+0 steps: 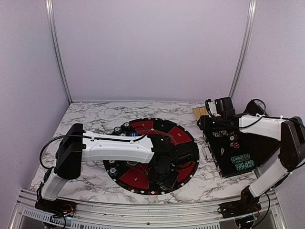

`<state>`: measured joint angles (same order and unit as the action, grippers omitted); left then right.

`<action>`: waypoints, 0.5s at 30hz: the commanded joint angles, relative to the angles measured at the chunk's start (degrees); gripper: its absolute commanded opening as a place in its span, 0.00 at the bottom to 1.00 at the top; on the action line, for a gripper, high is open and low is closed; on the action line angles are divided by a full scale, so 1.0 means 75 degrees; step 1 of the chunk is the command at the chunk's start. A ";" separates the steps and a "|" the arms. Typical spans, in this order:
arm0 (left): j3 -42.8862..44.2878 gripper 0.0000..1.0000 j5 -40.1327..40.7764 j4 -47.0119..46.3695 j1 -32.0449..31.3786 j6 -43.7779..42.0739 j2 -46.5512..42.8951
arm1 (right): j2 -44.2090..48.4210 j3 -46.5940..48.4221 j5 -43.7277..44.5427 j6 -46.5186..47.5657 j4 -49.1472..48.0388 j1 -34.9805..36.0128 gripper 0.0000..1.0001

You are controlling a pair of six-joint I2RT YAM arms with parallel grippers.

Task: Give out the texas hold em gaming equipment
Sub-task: Place the poker chips pile at the big blind area.

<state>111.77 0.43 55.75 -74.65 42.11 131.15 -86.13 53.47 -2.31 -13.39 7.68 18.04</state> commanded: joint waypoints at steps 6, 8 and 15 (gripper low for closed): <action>0.0109 0.54 0.0366 0.0325 0.0046 -0.0071 -0.0986 | 0.0128 0.0218 -0.0015 0.0071 0.0077 -0.0074 0.53; -0.0131 0.54 0.0519 0.0319 0.0158 -0.0046 -0.1249 | 0.0119 0.0218 -0.0009 0.0074 0.0077 -0.0074 0.53; -0.1335 0.54 0.0920 0.0336 0.1025 -0.0127 -0.2344 | 0.0039 0.0218 -0.0139 0.0097 0.0077 -0.0052 0.53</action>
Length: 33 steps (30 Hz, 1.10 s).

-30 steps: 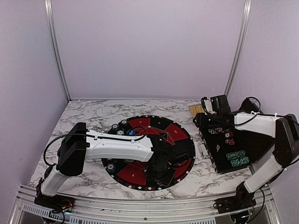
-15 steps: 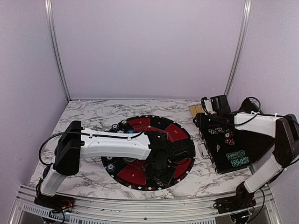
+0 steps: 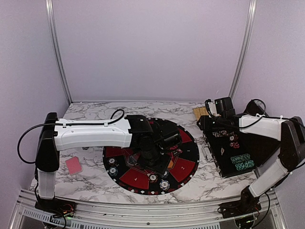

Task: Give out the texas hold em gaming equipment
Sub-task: Place the poker chips pile at the big blind area, then pick up the pile of poker chips from the center of the board.

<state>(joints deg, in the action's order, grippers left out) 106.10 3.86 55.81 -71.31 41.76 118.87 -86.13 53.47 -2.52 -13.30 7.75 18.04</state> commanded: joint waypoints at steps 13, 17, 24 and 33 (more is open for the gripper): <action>-0.3379 0.55 0.0930 0.0211 0.4054 -0.0833 -0.3032 | -0.0106 0.0241 -0.0421 0.0084 0.0067 -0.0012 0.53; -0.4118 0.56 0.0788 -0.0015 0.5099 -0.1184 -0.3449 | -0.0161 0.0241 -0.0521 0.0097 0.0025 -0.0003 0.53; -0.4710 0.60 0.0359 -0.0454 0.6551 -0.1796 -0.3599 | -0.0267 0.0285 -0.0612 0.0127 0.0022 -0.0003 0.53; -0.4635 0.63 0.0036 -0.0795 0.7526 -0.2369 -0.2840 | -0.0409 0.0323 -0.0680 0.0144 0.0028 -0.0002 0.54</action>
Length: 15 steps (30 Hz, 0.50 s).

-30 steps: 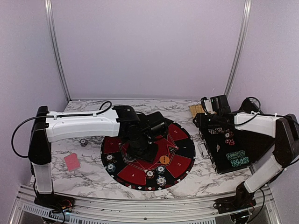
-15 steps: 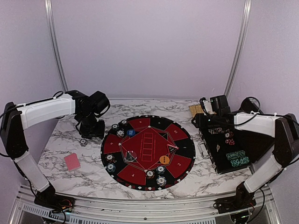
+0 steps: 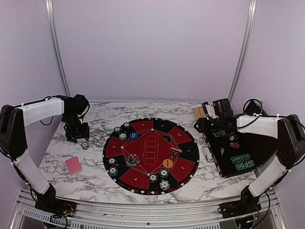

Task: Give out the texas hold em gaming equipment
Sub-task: Pick up the pile of poker chips from the center of the board.

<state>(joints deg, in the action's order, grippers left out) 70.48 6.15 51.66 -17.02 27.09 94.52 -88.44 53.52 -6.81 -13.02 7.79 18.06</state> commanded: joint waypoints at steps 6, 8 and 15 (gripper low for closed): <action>0.0391 0.65 -0.0553 -0.0457 0.0571 -0.0720 0.1161 | -0.0123 0.0364 -0.0090 0.0117 0.0062 -0.0015 0.54; 0.0503 0.65 -0.0601 -0.0497 0.0641 -0.0778 0.1389 | -0.0127 0.0370 -0.0077 0.0118 0.0069 -0.0017 0.54; 0.0833 0.66 -0.0691 -0.0513 0.0742 -0.1005 0.2010 | -0.0143 0.0399 -0.0065 0.0118 0.0097 -0.0017 0.54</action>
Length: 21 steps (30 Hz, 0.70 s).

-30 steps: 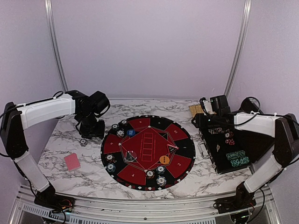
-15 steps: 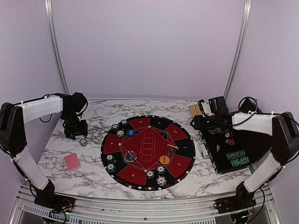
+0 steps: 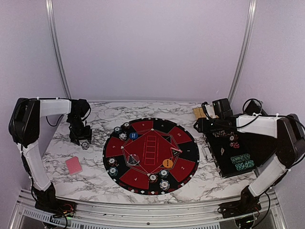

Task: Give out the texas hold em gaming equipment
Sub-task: Pick up the pile of poker chips from the center of the board.

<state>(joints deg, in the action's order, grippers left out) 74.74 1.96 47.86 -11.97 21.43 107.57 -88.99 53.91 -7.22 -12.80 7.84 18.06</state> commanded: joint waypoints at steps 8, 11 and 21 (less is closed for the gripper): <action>0.0226 0.65 0.0013 -0.0012 0.0119 -0.0301 0.0467 | -0.0106 0.0362 0.0002 0.0098 0.0104 -0.0015 0.54; 0.0095 0.64 0.0016 -0.0026 0.0119 -0.0320 0.0479 | -0.0100 0.0360 0.0002 0.0101 0.0104 -0.0017 0.54; -0.0182 0.57 -0.0097 -0.0210 0.0119 -0.0336 0.0501 | -0.0068 0.0341 0.0002 0.0098 0.0105 -0.0018 0.54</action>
<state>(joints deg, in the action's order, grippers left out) 74.30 1.74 46.72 -11.40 19.84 110.76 -89.10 54.50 -7.20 -12.78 8.10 18.06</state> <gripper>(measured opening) 0.586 0.540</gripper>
